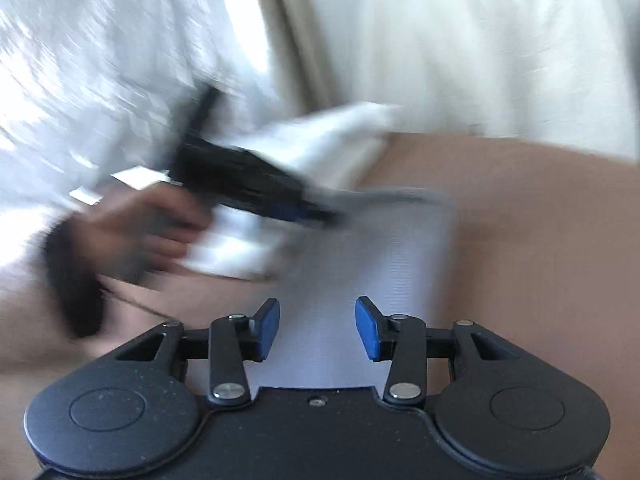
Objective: Fold clothes
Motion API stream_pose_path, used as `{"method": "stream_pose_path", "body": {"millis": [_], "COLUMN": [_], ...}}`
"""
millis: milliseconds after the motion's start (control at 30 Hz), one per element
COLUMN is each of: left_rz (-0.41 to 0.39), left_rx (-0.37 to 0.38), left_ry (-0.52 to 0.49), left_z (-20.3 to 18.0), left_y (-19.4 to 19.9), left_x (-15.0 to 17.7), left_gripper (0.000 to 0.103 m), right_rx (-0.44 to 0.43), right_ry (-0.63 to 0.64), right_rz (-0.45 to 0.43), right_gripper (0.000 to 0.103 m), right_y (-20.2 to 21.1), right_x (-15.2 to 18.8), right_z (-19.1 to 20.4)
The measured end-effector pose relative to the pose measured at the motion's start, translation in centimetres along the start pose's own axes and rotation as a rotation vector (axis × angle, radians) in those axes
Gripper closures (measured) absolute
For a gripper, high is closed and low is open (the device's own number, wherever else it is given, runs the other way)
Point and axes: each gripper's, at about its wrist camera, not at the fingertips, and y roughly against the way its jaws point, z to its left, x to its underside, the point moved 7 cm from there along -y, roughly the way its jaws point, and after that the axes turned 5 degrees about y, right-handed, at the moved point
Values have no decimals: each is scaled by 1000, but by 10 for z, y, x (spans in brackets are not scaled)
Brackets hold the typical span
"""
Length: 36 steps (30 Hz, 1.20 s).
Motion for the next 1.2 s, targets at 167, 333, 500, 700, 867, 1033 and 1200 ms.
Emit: {"method": "stream_pose_path", "body": {"millis": [167,333,500,700,867,1033,1200], "left_rz": [67,100,190,198,197,192,170], "left_rx": [74,114,31,39,40,51,34], "left_ry": [43,-41,-135,-120,-128,-115,-133], "left_z": [-6,-24,-26,-21,-20,-12,-8], "left_y": [18,33,19,16,12,9,14], "left_x": [27,59,88,87,88,90,90], "left_gripper": [65,49,51,50,49,49,49], "right_rx": [151,150,151,94,113,193,269], "right_ry": [83,91,59,-108,-183,-156,-132], "right_rz": [90,68,53,35,36,52,39], "right_gripper": [56,68,82,89,103,103,103], "right_y": [-29,-36,-34,-30,-28,-30,-22], "right_x": [12,10,8,9,12,10,1], "right_z": [-23,-21,-23,-38,-58,-77,-93]}}
